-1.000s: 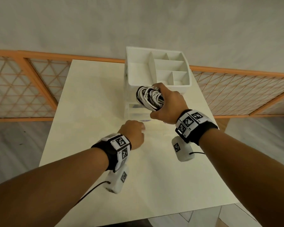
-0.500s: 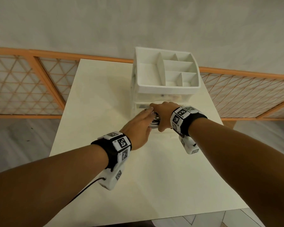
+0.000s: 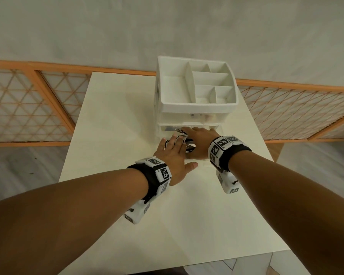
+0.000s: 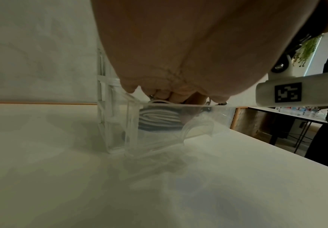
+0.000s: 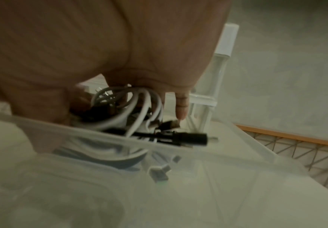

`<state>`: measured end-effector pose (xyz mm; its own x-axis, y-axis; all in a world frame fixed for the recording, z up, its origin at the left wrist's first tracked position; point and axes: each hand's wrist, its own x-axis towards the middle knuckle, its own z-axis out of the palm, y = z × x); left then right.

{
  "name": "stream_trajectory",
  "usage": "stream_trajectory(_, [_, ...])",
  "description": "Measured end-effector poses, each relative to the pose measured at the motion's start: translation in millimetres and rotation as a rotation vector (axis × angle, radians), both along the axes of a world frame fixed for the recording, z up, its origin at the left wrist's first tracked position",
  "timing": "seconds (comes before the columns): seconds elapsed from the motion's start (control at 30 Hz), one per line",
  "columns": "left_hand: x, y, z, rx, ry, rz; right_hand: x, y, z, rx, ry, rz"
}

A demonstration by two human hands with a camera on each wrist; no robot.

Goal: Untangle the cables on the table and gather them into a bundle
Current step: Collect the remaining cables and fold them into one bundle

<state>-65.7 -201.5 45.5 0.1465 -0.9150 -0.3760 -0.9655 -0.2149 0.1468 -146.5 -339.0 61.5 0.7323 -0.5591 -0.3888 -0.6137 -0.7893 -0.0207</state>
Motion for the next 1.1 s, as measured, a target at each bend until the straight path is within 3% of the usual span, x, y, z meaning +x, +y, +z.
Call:
stream_trajectory(0.13, [-1.1, -5.1, -2.2, 0.022, 0.030, 0.025, 0.5, 10.4, 17.1, -0.058, -0.020, 0.033])
stream_trajectory(0.23, [0.3, -10.3, -5.9, -0.001, 0.040, 0.024, -7.3, 27.8, 34.7, -0.188, -0.200, 0.045])
stream_trajectory(0.33, [3.4, -10.2, -5.4, -0.010, -0.006, -0.023, -27.5, 49.3, 27.3, -0.135, -0.362, -0.047])
stream_trajectory(0.47, [6.7, -9.5, -0.4, 0.032, -0.010, -0.068, -55.3, 68.3, -17.3, -0.035, -0.152, -0.054])
stream_trajectory(0.6, [9.9, -9.4, 6.5, 0.068, 0.028, -0.085, -60.1, 56.9, -40.8, -0.096, -0.277, -0.034])
stream_trajectory(0.9, [9.9, -1.3, 12.5, 0.018, 0.076, -0.036, -41.8, 20.5, -28.3, -0.120, -0.158, 0.117])
stream_trajectory(1.0, [9.9, 0.2, 11.7, 0.014, 0.092, -0.016, -31.2, 6.6, -23.6, -0.158, -0.068, 0.097])
stream_trajectory(1.1, [12.3, 0.1, 13.6, 0.006, 0.100, 0.007, -20.4, 5.6, -21.0, -0.260, -0.089, 0.049])
